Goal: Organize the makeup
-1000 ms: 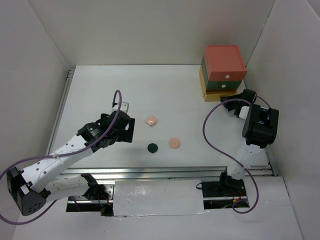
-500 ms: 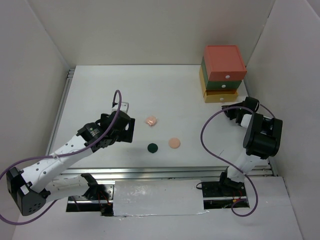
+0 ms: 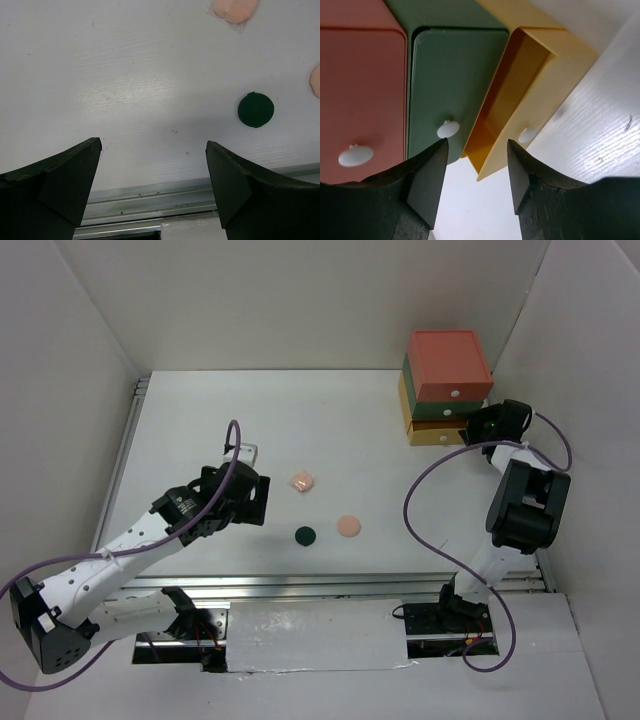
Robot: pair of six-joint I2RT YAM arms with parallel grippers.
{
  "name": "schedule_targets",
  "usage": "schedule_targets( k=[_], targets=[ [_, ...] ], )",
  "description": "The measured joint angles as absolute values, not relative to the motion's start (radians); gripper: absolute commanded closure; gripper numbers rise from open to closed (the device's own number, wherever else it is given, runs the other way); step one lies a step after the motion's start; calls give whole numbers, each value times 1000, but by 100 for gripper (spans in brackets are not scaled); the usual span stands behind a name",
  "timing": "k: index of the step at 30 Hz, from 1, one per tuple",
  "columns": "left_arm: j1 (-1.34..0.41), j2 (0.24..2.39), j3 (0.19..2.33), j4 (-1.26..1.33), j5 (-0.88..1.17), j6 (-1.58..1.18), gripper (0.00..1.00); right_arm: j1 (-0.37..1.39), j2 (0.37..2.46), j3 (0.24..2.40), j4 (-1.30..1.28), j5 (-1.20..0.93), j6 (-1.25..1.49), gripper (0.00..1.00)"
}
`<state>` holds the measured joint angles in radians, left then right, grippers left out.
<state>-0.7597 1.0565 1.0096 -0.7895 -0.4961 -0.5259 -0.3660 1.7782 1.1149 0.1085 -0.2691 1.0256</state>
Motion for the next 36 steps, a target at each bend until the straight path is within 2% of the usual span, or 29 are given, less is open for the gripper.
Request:
schedule_targets(
  k=[10, 19, 21, 22, 23, 26, 36],
  targets=[
    [-760, 1055, 1010, -788, -495, -526, 1, -349, 1890, 1203, -48, -205, 1000, 42],
    [-760, 1044, 1010, -787, -495, -526, 1, -339, 1938, 1246, -81, -187, 1010, 43],
    [-760, 1044, 1010, -787, -495, -526, 1, -337, 1938, 1247, -86, -179, 1014, 49],
    [-760, 1044, 1010, -787, -494, -526, 1, -336, 1938, 1252, -92, -175, 1015, 58],
    [-760, 1044, 1010, -787, -494, -526, 1, -334, 1938, 1254, -93, -172, 1018, 60],
    [-760, 1043, 1010, -787, -493, -526, 1, -329, 1934, 1259, -95, -156, 1029, 64],
    [-760, 998, 1009, -785, -492, -526, 1, -325, 1867, 1219, -164, -96, 1024, 67]
  ],
)
